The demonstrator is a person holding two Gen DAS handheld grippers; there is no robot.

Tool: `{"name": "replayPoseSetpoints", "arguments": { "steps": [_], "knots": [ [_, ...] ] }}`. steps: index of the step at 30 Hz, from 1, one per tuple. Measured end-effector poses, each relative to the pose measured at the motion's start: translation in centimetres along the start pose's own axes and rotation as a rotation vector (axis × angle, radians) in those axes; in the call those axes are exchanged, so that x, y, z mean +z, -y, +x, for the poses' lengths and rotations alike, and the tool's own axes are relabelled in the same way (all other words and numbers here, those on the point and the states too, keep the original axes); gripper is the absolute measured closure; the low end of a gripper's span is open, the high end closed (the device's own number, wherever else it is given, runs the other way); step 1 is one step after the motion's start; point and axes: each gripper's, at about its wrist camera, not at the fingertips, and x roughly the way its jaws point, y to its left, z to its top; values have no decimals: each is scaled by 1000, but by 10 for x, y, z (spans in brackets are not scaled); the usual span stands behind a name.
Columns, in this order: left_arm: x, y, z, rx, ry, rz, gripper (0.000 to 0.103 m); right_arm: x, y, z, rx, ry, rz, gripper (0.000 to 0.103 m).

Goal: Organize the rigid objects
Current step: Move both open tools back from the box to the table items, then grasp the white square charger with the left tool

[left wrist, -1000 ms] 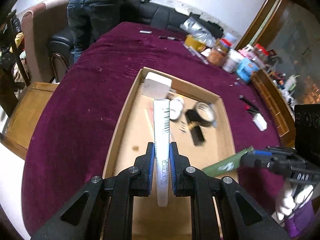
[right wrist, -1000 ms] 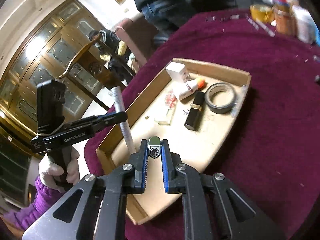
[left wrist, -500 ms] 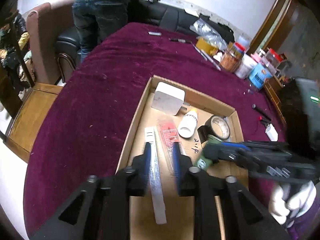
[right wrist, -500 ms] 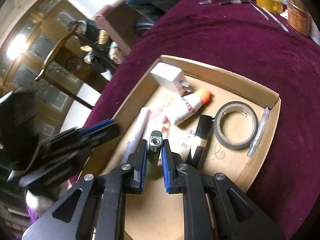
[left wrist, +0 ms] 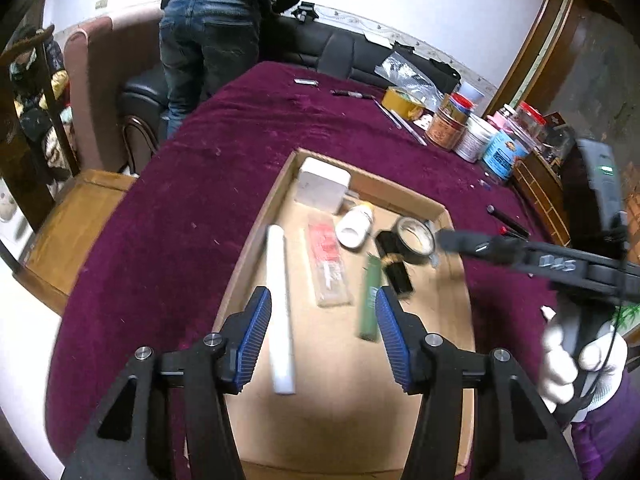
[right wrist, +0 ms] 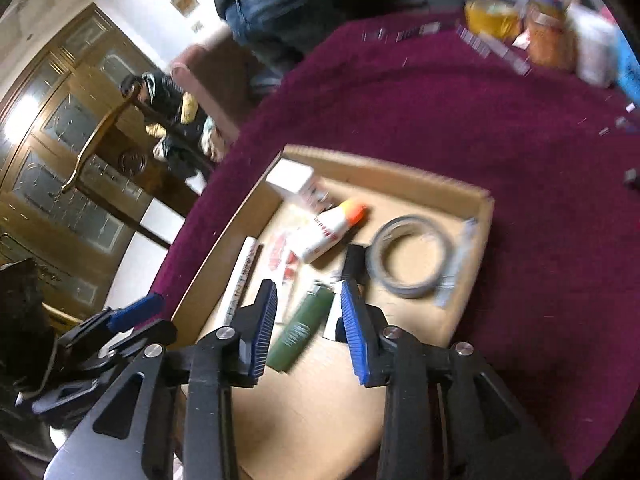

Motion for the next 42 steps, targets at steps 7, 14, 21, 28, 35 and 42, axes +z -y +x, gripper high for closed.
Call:
{"name": "replayPoseSetpoints", "arguments": {
  "steps": [7,14,21,28,35,42],
  "knots": [
    [-17,50,-11,-28,16,36,46,-29,31,-86,-216,209,-95,58],
    [-48,139,-17,-132,46,150,39,-51,106,-160,-547,313,-110,24],
    [-93,194,7,-237,-1,147,39,-50,222,-188,-498,229,235,24],
    [-95,199,8,-196,-23,130,39,-29,259,-157,-424,203,323,24],
    [-98,191,13,-182,-42,107,39,-18,234,-102,-372,112,178,33],
    [-101,192,22,-211,-66,113,39,-62,155,-78,-86,-64,-23,37]
  ]
}}
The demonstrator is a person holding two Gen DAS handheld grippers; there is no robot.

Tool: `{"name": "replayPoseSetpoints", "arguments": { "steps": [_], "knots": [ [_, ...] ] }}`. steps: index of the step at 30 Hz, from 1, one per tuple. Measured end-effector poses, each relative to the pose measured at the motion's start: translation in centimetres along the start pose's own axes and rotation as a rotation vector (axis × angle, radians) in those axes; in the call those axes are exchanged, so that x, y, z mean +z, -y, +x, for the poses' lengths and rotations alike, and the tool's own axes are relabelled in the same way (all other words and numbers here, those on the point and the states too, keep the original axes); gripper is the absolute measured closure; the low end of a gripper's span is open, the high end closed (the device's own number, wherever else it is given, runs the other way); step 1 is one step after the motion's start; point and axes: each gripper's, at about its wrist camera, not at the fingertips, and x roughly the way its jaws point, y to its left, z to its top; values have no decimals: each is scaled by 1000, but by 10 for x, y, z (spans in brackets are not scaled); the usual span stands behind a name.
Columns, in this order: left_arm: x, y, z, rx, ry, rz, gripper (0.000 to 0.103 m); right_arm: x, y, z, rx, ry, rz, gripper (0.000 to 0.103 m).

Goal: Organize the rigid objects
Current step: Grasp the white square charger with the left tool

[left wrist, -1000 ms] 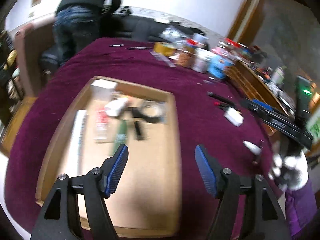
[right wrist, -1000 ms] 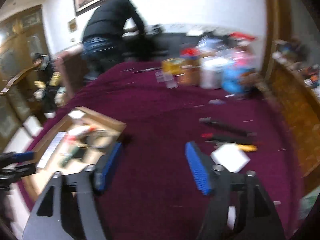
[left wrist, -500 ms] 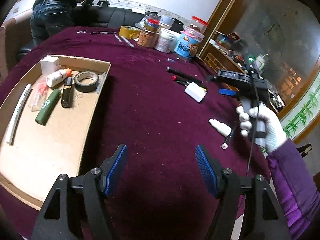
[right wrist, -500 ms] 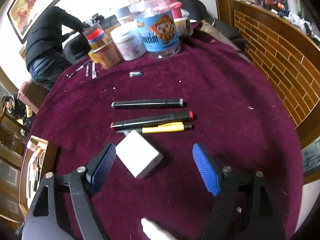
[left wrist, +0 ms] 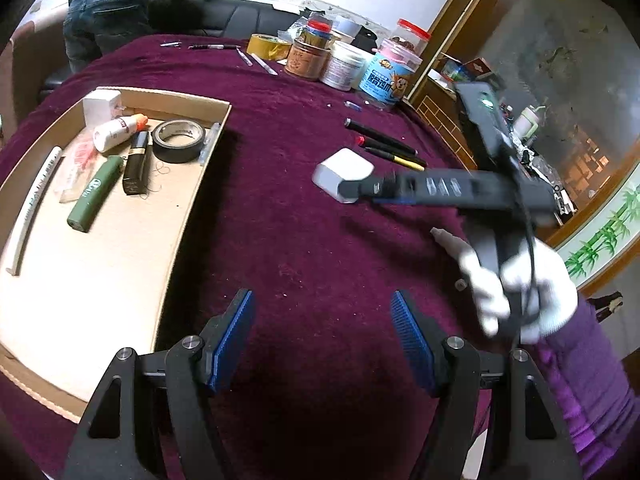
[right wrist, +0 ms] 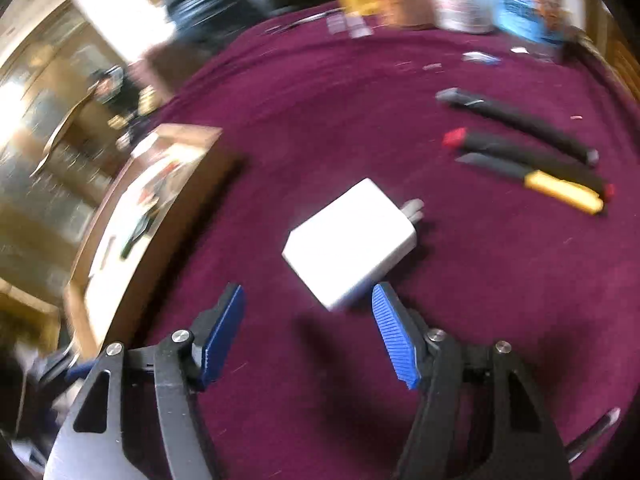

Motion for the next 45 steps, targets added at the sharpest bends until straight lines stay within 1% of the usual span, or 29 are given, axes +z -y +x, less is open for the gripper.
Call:
{"name": "replayPoseSetpoints", "arguments": {
  "steps": [1,2,5,6,8,9,10,12,13,14,15,17,18,19,20,22,24,26,27,28,30,32,35,37,39,40,41,44,45],
  "knots": [
    [-1,0,0,-1,2,-1,39,-8,-9,-6,-12,23,-21,37],
    [0,-1,0,-4,4,-5,39,-16,-14,-15,-24,69,-22,37],
    [-1,-6,3,-9,0,-29,39,-31,-10,-48,-87,232,58,37],
    [-2,-7,6,-6,-10,-40,39,-31,-6,-55,-114,268,88,37],
    [-5,-5,8,-2,-36,-46,39,-25,7,-70,-152,304,158,37],
    [-7,-3,8,5,-52,-39,39,-18,13,-75,-164,299,184,37],
    [-9,-1,7,13,-62,-32,39,-9,17,-83,-199,299,194,37],
    [-15,2,5,40,-92,-16,39,3,13,-101,-368,329,144,37],
    [-17,3,5,48,-110,-5,39,6,14,-109,-468,331,138,37],
    [-19,4,6,55,-132,9,39,6,17,-113,-503,329,162,37],
    [-19,5,6,62,-136,27,39,1,18,-120,-502,343,190,37],
    [-13,9,11,84,-117,66,39,-21,18,-141,-408,449,232,36],
    [-8,10,15,85,-119,75,39,-30,19,-147,-382,482,242,35],
    [-4,12,21,74,-123,81,39,-37,23,-150,-373,501,250,35],
    [5,16,31,47,-121,86,39,-41,28,-150,-368,516,256,35],
    [19,21,44,27,-119,71,39,-46,46,-148,-336,544,278,35],
    [32,25,54,21,-115,37,39,-55,76,-145,-261,625,347,35],
    [41,33,61,32,-119,41,39,-65,100,-141,-242,681,404,35],
    [43,37,62,43,-119,60,39,-67,111,-139,-252,685,423,35],
    [48,43,65,82,-117,99,39,-71,119,-138,-260,691,445,35],
    [58,50,74,137,-114,159,39,-73,133,-139,-222,707,484,35],
    [71,55,87,174,-108,218,39,-75,140,-140,-177,721,507,35],
    [93,64,117,247,-111,326,39,-78,146,-134,-132,682,539,35],
    [100,69,130,295,-107,394,39,-80,147,-133,-127,667,548,35],
    [109,76,150,315,-122,470,36,-84,150,-132,-126,665,551,35],
    [112,78,159,321,-129,486,33,-85,151,-132,-122,666,554,35],
    [116,79,170,322,-142,500,32,-86,154,-132,-121,668,558,35],
    [119,77,190,326,-180,509,32,-86,160,-129,-122,655,575,35],
    [120,75,189,305,-177,493,33,-87,161,-127,-117,646,582,35]
  ]
}}
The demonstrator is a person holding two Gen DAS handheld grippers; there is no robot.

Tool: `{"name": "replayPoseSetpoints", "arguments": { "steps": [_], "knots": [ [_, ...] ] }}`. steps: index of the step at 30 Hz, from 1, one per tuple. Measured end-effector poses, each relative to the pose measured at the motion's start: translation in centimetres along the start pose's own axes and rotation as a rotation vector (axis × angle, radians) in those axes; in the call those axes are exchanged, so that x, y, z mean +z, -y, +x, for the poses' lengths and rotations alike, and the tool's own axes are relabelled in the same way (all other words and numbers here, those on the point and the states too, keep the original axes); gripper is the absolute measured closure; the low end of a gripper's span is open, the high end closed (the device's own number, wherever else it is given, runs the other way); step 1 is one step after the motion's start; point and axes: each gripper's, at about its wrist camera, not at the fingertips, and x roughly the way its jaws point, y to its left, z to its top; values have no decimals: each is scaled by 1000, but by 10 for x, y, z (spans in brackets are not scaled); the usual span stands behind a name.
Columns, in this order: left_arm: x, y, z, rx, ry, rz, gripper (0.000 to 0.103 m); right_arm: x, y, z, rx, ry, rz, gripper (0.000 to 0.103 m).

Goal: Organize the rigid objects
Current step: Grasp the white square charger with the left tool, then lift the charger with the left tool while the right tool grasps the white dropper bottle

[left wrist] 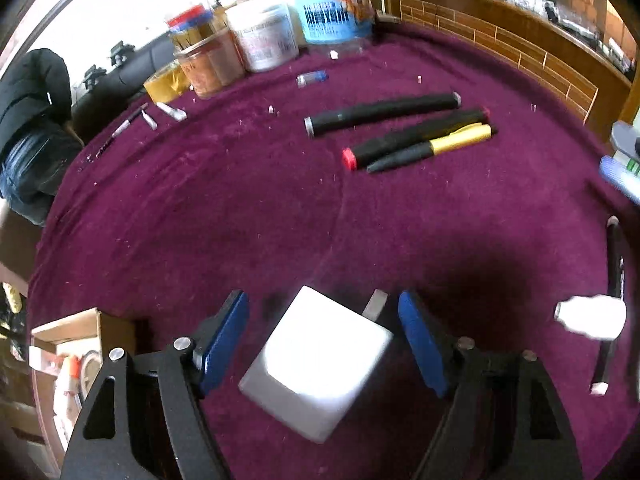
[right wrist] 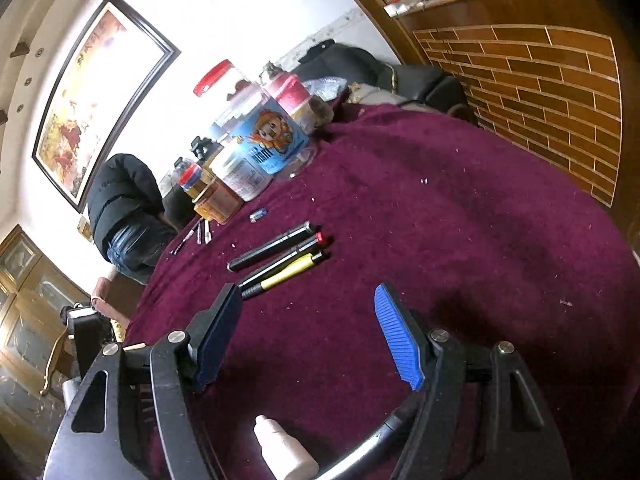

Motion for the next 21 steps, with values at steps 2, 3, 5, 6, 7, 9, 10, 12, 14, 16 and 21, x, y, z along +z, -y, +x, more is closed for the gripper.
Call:
{"name": "replayPoseSetpoints", "arguments": {
  "steps": [2,3,5,6,7,9,10,12,14,16,21],
  "knots": [
    [-5,-5,-6,-41,-11,-45,53,-1,0,2,-5,-14,4,35],
    [-9,-7,-11,-63,-10,-58,53,-1,0,1,-10,-8,1,35],
    [-23,-9,-23,-83,-2,-84,54,0,-2,-4,-37,23,-18,35],
    [-30,-12,-31,-93,9,-103,54,1,-2,-6,-52,39,-28,35],
    [-37,-9,-39,-101,17,-121,54,1,-3,-7,-64,49,-33,35],
    [-60,-16,-68,-143,57,-193,54,1,-4,-8,-92,68,-50,35],
    [-65,-16,-74,-151,66,-206,54,1,-4,-9,-104,74,-56,35],
    [-85,-16,-93,-152,73,-215,54,1,-6,-7,-141,79,-77,35],
    [-95,-15,-96,-125,58,-192,54,1,-10,-2,-169,63,-95,35],
    [-103,-16,-91,-118,35,-165,54,-1,-16,2,-169,12,-110,35],
    [-114,-32,-68,-214,6,-218,54,-19,-62,2,-140,-171,-294,35]
  ]
}}
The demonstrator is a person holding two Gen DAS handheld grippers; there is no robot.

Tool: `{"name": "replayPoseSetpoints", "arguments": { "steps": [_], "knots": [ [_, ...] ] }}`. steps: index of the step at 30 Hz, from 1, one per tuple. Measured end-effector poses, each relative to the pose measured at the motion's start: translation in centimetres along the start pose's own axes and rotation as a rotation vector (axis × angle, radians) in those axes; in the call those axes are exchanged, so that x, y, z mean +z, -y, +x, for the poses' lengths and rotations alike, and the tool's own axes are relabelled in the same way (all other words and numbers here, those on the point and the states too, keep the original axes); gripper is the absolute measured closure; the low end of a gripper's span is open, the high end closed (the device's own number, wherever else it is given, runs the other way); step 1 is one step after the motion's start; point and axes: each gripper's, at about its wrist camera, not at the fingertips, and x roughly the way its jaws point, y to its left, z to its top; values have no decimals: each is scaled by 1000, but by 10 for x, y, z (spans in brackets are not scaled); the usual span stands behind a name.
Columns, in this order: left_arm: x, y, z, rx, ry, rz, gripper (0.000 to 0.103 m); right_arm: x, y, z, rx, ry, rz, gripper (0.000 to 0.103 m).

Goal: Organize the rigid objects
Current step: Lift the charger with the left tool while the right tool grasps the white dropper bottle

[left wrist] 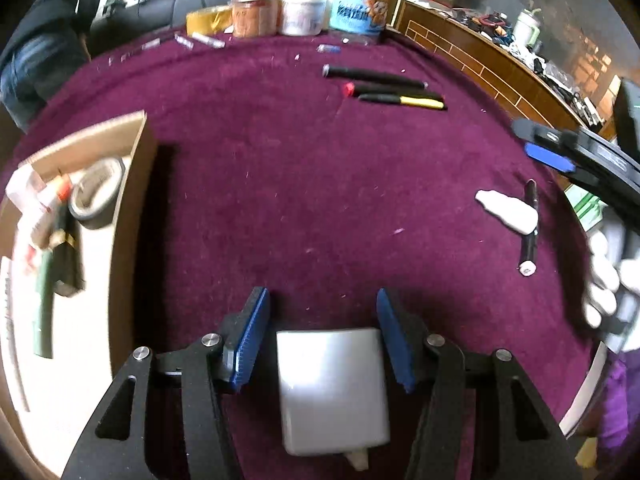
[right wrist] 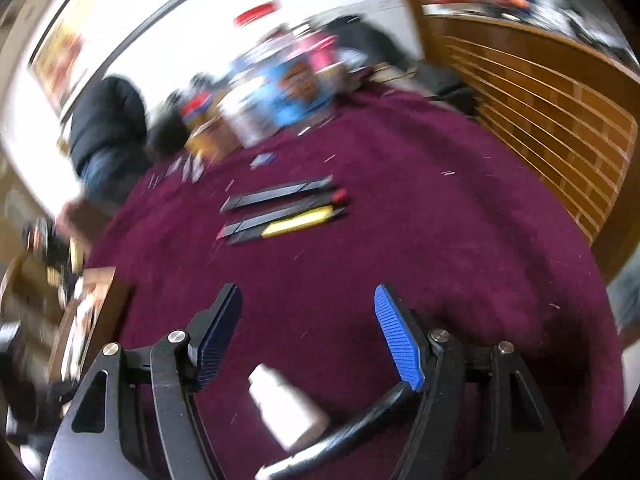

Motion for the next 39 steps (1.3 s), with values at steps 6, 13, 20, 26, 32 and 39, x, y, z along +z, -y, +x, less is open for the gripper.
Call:
{"name": "replayPoseSetpoints", "arguments": {
  "steps": [6,13,20,26,32,39],
  "knots": [
    [-17,-14,-22,-76,36,-80,51,-15,-49,-6,-38,-145,-234,35],
    [-29,7,-13,0,12,-27,35,-35,-69,26,-90,-306,-433,35],
    [-32,40,-3,100,53,138,61,-37,-56,42,-118,-328,-393,35],
    [-33,17,-30,-30,83,30,62,-43,-52,41,-138,-343,-420,50],
    [-37,-4,-63,-118,137,-66,63,-43,-46,36,-134,-315,-370,79],
    [-48,-37,-114,-193,276,-148,63,-36,-67,8,5,-241,-295,79]
  ]
}}
